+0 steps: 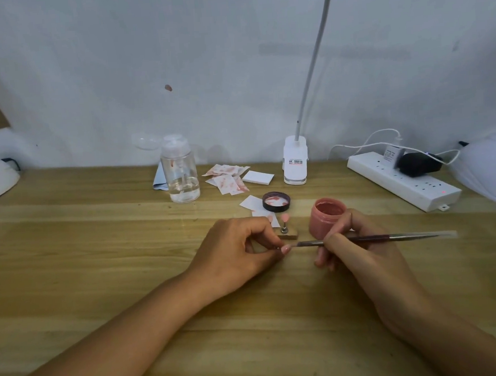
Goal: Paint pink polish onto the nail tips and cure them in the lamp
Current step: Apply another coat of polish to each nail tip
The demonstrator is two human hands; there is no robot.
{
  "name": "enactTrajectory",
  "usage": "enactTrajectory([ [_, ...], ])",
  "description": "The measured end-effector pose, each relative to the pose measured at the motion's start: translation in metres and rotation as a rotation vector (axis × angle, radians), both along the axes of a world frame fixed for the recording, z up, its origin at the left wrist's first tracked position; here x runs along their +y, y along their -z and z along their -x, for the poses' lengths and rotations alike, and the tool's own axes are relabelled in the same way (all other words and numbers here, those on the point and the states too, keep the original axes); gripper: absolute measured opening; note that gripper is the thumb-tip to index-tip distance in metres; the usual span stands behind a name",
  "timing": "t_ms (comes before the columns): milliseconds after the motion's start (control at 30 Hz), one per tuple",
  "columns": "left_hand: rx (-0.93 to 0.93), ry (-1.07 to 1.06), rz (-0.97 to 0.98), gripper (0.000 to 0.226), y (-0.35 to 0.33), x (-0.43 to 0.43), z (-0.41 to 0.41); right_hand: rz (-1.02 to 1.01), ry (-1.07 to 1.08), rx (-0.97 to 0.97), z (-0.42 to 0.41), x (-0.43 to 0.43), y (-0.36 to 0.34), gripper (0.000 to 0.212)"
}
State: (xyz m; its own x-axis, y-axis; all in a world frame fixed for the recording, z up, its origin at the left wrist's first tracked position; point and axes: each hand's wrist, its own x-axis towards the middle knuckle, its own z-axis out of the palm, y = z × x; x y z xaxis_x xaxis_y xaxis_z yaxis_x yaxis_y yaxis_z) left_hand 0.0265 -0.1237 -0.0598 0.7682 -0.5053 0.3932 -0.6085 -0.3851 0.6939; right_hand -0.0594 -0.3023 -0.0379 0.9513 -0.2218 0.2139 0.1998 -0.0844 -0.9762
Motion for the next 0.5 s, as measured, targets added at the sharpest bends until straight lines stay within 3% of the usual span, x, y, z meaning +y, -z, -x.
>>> enactTrajectory([
  [500,0.047,0.02,0.03,0.017,-0.0001,-0.0017,0.0012,-0.013,-0.032,-0.032,0.0006,-0.0022,0.0038,0.011],
])
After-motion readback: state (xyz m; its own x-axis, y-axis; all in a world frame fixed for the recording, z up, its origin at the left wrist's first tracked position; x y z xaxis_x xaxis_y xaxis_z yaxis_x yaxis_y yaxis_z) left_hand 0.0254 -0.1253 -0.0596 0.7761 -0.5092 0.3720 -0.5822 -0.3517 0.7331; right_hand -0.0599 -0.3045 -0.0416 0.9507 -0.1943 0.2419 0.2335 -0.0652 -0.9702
